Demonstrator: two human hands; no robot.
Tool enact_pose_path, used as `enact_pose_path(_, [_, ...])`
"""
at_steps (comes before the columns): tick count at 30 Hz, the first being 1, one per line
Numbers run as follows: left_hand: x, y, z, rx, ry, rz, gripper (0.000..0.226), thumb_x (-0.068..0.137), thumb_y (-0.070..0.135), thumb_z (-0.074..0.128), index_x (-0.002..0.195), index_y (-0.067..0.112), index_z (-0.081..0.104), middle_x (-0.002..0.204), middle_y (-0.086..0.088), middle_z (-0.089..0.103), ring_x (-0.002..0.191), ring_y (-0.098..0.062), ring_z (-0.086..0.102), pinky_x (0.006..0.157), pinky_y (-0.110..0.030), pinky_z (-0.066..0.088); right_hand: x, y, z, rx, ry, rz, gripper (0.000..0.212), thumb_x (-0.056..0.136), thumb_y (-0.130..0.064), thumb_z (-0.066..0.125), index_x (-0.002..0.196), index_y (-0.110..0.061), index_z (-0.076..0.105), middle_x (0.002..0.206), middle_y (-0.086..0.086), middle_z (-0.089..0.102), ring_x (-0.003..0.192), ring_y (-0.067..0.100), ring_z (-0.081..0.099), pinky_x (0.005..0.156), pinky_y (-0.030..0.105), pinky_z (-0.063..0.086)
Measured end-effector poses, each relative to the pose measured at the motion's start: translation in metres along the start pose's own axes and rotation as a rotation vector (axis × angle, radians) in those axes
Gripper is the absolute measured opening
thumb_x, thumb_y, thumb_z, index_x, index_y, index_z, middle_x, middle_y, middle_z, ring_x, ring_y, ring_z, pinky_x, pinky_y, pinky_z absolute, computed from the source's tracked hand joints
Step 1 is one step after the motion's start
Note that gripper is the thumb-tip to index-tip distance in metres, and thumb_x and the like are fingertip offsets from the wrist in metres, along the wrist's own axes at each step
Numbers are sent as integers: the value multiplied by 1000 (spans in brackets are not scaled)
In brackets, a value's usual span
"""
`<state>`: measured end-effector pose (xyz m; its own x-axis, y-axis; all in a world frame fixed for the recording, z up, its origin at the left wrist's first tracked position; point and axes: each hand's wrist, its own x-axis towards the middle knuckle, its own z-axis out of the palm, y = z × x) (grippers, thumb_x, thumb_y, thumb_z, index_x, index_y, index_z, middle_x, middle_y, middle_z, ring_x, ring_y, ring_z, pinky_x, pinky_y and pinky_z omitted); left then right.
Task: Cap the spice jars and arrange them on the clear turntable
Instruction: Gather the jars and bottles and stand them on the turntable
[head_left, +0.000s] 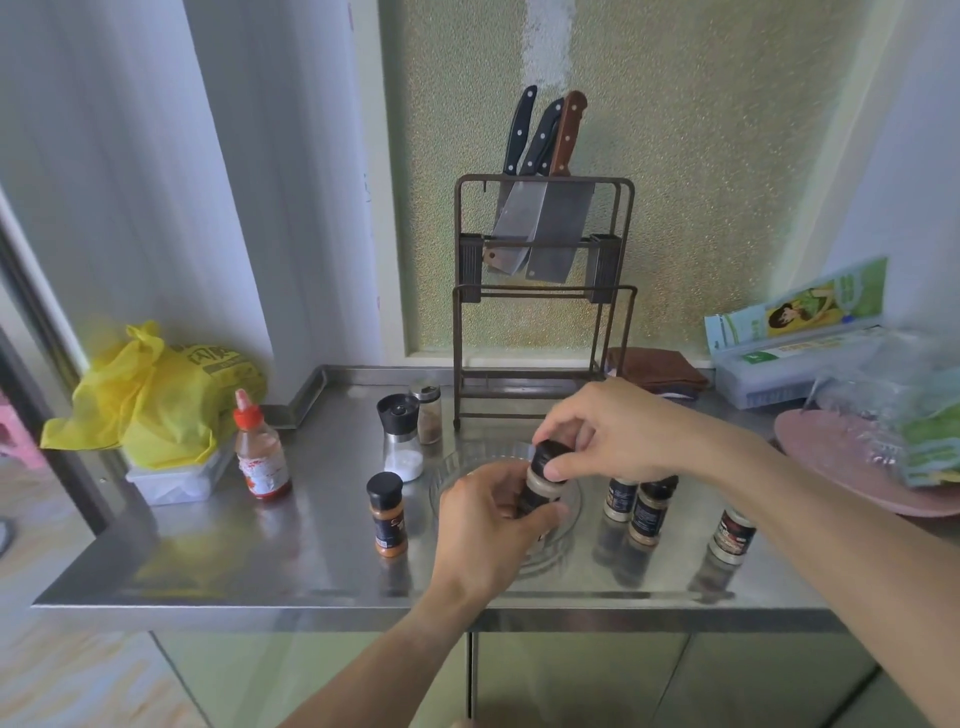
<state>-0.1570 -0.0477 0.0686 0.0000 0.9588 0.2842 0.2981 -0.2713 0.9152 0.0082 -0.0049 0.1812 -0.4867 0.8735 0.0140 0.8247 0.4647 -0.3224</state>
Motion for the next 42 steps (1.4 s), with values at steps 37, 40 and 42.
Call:
enact_pose_path(37, [23,-149,-179,253,322,-349,63,66,15,75,127,23,60,120,8,67,109,-11,65,96,-29,52,147,-34,125,415,235,287,48,88,-37,75,131,-23,60,114,-6,68,98,12,67,85,32,51])
enact_pose_path(40, [27,-144,-206,281,583,-295,46,76,5,73,119,22,64,112,9,66,102,-15,68,88,-32,56,161,-34,129,441,248,307,55,84,-39,79,132,-21,59,120,-3,67,100,14,66,87,34,52])
enact_pose_path(42, [42,-143,-221,342,671,-273,47,80,15,79,123,18,61,111,10,60,109,-22,64,94,-42,55,173,-37,134,450,249,320,65,80,-41,82,135,-18,56,126,1,66,108,18,65,94,38,52])
